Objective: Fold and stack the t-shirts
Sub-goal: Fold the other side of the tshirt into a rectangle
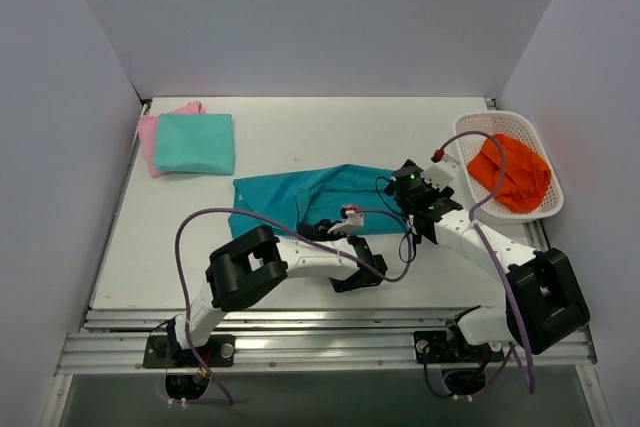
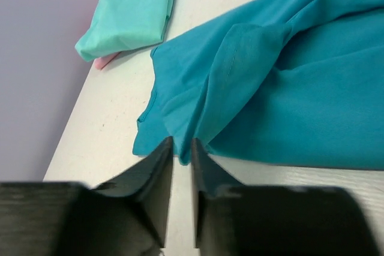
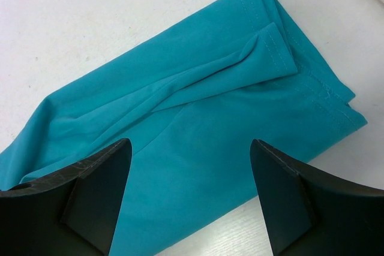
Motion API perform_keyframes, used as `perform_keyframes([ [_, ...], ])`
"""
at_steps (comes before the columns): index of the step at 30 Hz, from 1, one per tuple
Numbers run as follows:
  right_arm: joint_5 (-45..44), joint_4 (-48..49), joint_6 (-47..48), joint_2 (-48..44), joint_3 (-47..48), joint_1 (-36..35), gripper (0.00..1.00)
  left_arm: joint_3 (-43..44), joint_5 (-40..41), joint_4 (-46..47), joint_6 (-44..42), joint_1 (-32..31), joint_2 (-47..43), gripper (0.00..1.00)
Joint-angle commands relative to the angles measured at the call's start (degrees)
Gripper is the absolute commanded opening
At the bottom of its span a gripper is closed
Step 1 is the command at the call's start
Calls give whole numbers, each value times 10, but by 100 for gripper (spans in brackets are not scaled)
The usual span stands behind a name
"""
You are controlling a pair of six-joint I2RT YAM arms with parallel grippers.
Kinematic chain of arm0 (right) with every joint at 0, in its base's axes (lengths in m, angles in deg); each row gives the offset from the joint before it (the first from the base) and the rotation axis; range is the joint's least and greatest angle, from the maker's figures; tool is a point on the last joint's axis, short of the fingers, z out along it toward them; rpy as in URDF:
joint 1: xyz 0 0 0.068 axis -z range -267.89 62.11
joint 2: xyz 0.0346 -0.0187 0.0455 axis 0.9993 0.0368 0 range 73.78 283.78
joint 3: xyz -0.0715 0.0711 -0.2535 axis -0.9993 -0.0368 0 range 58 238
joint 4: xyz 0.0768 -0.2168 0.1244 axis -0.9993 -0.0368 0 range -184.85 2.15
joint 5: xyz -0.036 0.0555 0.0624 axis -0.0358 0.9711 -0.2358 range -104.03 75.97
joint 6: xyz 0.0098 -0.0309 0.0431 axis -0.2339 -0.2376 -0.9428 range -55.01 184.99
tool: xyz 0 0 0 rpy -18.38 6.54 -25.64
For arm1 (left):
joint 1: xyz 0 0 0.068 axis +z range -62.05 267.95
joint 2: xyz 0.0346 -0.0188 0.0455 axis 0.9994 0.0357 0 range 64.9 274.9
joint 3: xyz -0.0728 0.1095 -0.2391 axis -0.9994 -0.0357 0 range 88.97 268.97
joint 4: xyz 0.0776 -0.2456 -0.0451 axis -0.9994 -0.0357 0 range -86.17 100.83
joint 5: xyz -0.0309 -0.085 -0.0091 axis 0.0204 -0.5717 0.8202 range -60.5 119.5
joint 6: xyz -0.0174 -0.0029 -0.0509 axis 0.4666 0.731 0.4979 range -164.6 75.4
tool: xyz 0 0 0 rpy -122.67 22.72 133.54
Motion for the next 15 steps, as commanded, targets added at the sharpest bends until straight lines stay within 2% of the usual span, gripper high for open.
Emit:
perform_keyframes([
  [1,-24,-9,1,-16,-7,-8,76,-9,58,-197,27,-38,-71,31],
  [2,-23,-8,3,-16,-8,-8,76,-16,57,-197,30,-41,-78,47],
  [3,-23,-7,4,-16,-9,-9,76,-23,57,-197,47,-42,-90,85],
  [4,-21,-6,5,-17,-10,-11,76,-29,57,-198,59,-41,-95,99],
  [5,-20,-4,7,-17,-11,-12,76,-34,54,-197,70,-40,-97,94],
  [10,-16,-1,17,-27,-19,-16,76,-27,30,-197,94,-14,-88,94],
  [14,35,74,73,-45,-38,-29,76,-39,33,-196,129,-14,-119,94],
  [15,70,89,85,-49,-39,-41,76,-41,32,-196,131,-14,-145,93],
])
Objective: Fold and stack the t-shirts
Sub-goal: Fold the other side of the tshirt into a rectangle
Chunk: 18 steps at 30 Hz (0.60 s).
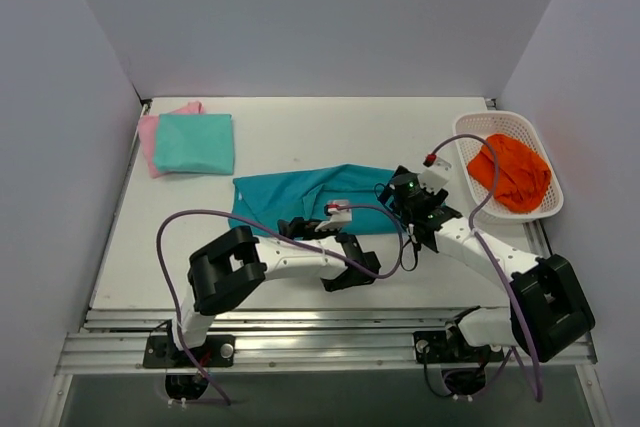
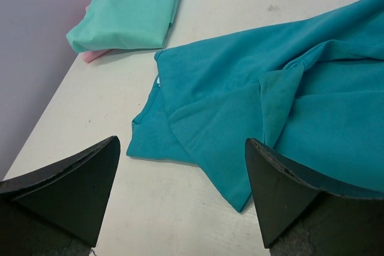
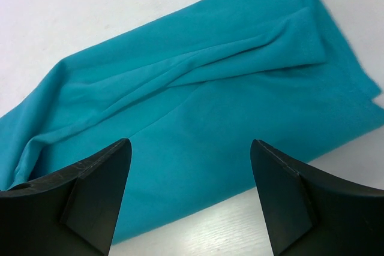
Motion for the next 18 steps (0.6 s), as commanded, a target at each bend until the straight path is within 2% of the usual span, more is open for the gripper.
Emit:
perform_keyframes([
  [1,63,73,60,-25,-4,-30,76,-8,21,-176,35,-4,-72,93],
  [3,85,72,83,-7,28,-57,76,-9,20,-150,-24,-5,-116,94],
  [4,86,65,90,1,44,-70,76,-10,14,-75,-77,-5,-132,93],
  [5,83,46,95,9,75,-81,76,-25,4,-8,-237,-5,-152,94],
  [6,74,38,105,25,89,-105,77,-44,-12,206,-348,-4,-200,94],
  [7,70,27,107,32,102,-116,77,-137,-98,375,-508,1,-236,94],
  [8,65,21,110,39,113,-125,77,-200,-186,551,-754,12,-329,97],
  [10,70,17,117,58,139,-143,77,-289,-370,748,-782,73,-412,100],
  [11,72,15,119,66,145,-147,77,-306,-391,741,-767,95,-437,100],
  [12,73,16,119,80,155,-148,78,-303,-400,735,-764,130,-449,93],
  [15,97,29,128,129,177,-154,78,-272,-396,709,-775,158,-420,93],
  [18,117,32,131,190,218,-158,78,-266,-466,737,-776,183,-399,93],
])
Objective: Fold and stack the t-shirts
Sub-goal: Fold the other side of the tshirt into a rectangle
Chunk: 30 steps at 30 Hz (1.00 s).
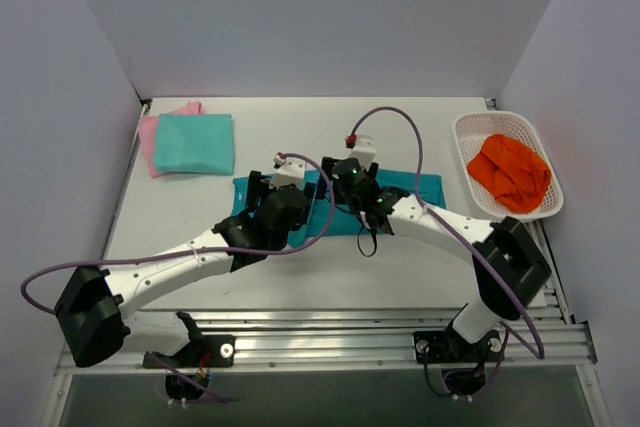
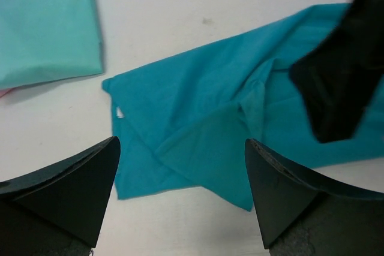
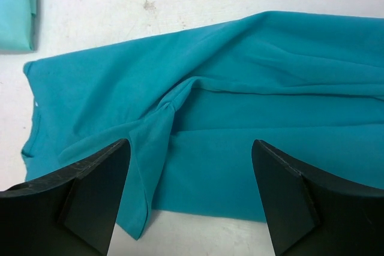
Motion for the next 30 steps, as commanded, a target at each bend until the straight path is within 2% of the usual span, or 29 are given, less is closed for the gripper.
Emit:
perform_keyframes([
  [1,23,-3,19,63,53,-5,78,15,-140,106,-67,28,28,93],
  [6,40,13,20,120,73,-9,78,-13,-248,149,-29,98,3,93],
  [9,52,17,18,160,95,-12,77,-45,-283,167,-12,140,-21,93],
  [20,60,-11,23,267,199,-34,77,-62,-284,190,-8,167,9,93],
  [30,51,-35,25,298,247,-37,77,-65,-292,205,-5,181,21,92],
])
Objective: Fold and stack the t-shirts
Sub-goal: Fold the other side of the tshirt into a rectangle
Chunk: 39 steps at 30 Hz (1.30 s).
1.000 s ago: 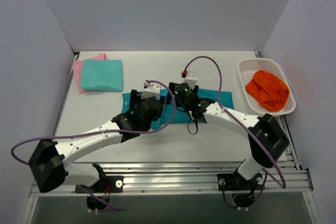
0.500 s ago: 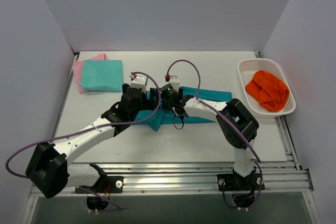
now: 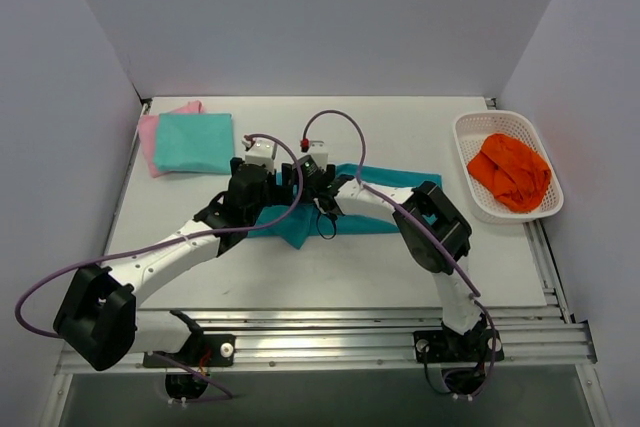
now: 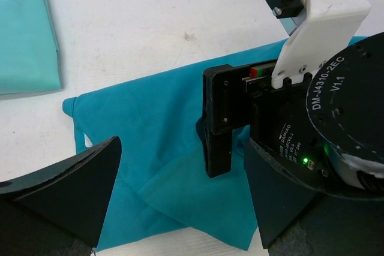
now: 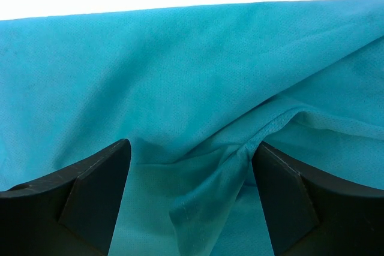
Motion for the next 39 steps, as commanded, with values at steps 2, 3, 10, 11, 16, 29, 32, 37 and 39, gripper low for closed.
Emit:
perform_keyframes([
  [2,-18,-21,6,8,42,-11,76,2,-22,38,2,4,15,91],
  [3,-22,-23,6,9,44,-10,76,3,-22,37,4,5,17,91],
  [10,-28,-10,-3,7,48,-5,12,-25,-42,68,69,34,46,90],
  [11,-26,-9,-4,7,49,-4,10,-32,-52,72,78,53,51,89],
  [16,-23,-16,-2,17,63,-4,11,-78,-95,123,129,103,70,88],
  [29,-16,-14,4,39,68,1,10,-90,-44,109,163,108,108,85],
  [32,-15,-14,5,40,65,4,10,-88,-17,87,176,108,103,85],
  [37,-9,-9,6,40,58,11,11,-81,43,55,219,108,105,84],
  [39,-8,-7,6,40,56,12,11,-73,57,50,230,108,112,84],
])
